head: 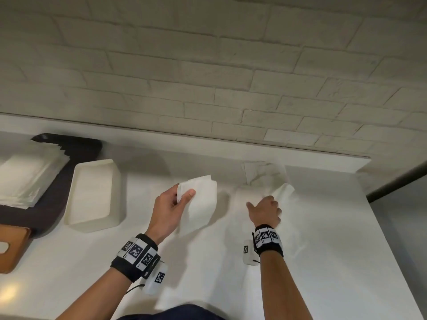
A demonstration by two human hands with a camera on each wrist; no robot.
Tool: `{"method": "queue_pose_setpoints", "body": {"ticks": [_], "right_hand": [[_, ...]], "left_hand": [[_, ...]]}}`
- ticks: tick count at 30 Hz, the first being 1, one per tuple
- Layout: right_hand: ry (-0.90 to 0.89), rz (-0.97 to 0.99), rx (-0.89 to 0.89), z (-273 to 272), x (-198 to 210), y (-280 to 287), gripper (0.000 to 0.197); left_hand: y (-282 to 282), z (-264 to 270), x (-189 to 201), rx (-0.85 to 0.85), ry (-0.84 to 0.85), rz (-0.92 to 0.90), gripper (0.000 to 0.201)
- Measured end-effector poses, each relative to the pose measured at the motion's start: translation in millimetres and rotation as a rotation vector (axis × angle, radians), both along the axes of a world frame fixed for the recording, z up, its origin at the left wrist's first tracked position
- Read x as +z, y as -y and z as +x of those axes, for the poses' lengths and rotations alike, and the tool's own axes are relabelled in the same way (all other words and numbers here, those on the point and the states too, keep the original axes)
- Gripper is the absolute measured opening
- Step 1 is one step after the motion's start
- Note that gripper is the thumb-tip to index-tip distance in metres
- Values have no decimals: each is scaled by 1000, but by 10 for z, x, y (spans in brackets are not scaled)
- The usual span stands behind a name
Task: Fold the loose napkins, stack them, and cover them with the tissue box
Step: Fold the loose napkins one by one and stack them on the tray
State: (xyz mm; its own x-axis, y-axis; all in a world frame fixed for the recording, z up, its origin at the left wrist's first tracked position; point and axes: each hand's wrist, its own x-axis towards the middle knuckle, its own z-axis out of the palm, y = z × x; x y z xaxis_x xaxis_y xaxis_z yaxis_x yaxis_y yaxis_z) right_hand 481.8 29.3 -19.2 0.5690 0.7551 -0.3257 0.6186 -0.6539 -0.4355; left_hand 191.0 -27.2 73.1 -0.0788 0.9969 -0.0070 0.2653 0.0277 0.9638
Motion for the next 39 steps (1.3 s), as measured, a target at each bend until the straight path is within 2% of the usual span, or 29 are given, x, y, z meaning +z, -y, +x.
{"method": "queue_pose_setpoints", "body": {"ticks": [3,5,7,8,11,12,14,16,22,26,28,29,31,33,35,36,37,39], "right_hand": [[-118,208,19,75,-96,-52,34],[-258,397,56,72,20,7,18],[-434,521,105,18,284,131,16],[-524,563,161,-21,439,208,17],[-770,668,336,-157,983,484,8],[-826,700,370,-197,1152,569,8],[-897,758,402,-280,1404,705,8],[-940,798,416,-371,1517,797,7],[-914,755,376,-622,1261,850,7],[-841,770,260,-737,1120,914,7],[-841,770,222,-803,1108,927,7],[-836,772,203,-848,1108,933,7],[-813,800,179,-959,1135,951,9],[-863,807,197,-1053,1182,974,35],[-1005,699,299,-1059,1148,968,67],[-1013,602,375,-1022,1106,960,71],[-940,505,454,-960,1036,941,66],[-701,401,523,-833,844,915,41]], "left_hand": [[-34,-67,-36,27,-12,-9,55],[-62,-98,-54,47,-19,-25,64],[-101,-111,-58,65,-23,-32,68],[-120,-103,-46,71,-20,-38,64],[-158,-40,14,75,-12,-6,35],[-169,-11,26,73,-9,10,35],[-188,57,39,55,16,13,49],[-170,141,74,4,58,21,57],[-30,381,327,-76,243,-2,47],[70,396,446,-52,356,-68,62],[117,390,486,-61,370,-43,67],[133,386,491,-67,342,-21,62],[166,384,477,-66,237,18,35],[197,404,435,-71,185,46,18],[232,396,421,-49,259,51,15],[234,370,415,-17,312,44,17],[226,325,396,29,354,42,19],[183,159,312,145,367,41,23]]}}
